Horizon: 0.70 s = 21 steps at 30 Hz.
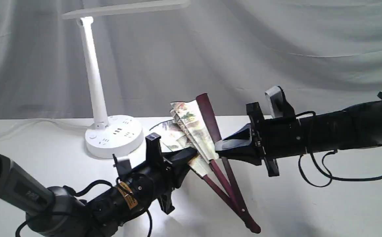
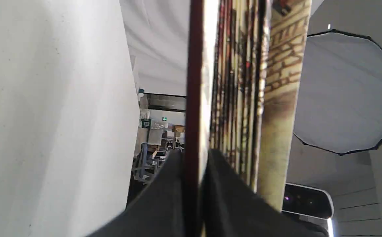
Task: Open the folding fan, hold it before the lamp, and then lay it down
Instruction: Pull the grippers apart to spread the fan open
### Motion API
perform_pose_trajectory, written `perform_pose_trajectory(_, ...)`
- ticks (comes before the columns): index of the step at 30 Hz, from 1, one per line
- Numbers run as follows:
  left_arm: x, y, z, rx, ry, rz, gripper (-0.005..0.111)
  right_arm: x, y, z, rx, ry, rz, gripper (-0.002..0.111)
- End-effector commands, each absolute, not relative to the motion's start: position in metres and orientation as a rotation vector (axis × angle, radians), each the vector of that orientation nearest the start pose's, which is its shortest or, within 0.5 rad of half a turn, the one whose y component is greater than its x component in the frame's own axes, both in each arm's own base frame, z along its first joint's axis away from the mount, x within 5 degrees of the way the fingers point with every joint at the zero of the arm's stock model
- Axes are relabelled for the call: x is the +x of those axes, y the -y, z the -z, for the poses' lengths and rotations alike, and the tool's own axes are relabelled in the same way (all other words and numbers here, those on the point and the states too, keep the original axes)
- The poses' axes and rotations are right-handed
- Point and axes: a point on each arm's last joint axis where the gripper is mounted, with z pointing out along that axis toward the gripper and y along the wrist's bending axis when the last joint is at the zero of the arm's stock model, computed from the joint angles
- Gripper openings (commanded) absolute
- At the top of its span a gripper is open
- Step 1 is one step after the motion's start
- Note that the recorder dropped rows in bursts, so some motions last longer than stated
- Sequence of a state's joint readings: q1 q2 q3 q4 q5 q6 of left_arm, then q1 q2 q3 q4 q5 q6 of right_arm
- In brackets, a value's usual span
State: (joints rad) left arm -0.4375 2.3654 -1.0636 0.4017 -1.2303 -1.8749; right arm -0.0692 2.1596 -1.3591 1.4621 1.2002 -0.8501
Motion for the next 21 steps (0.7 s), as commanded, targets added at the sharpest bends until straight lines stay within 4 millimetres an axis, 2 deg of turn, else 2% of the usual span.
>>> perform_pose_trajectory(1, 0.367, 0.211, -0.064, -0.887, -1.788, 1.880, 0.000, 0.417, -0.057, -0.170, 0.080, -2.298, -1.664, 0.000)
perform_pose_trajectory(7, 0.365, 0.212, -0.064, -0.867, -1.812, 1.892, 0.000, 0.417, -0.057, -0.170, 0.108, -2.306, -1.676, 0.000)
perform_pose_trajectory(10, 0.364, 0.215, -0.065, -0.819, -1.843, 1.906, 0.000, 0.417, -0.057, -0.167, 0.126, -2.313, -1.684, 0.006)
perform_pose_trajectory(15, 0.366, 0.223, -0.072, -0.706, -1.877, 1.941, 0.000, 0.417, -0.057, -0.165, 0.134, -2.318, -1.687, 0.025)
perform_pose_trajectory(21, 0.366, 0.225, -0.073, -0.670, -1.891, 1.954, 0.000, 0.417, -0.057, -0.165, 0.134, -2.318, -1.687, 0.026)
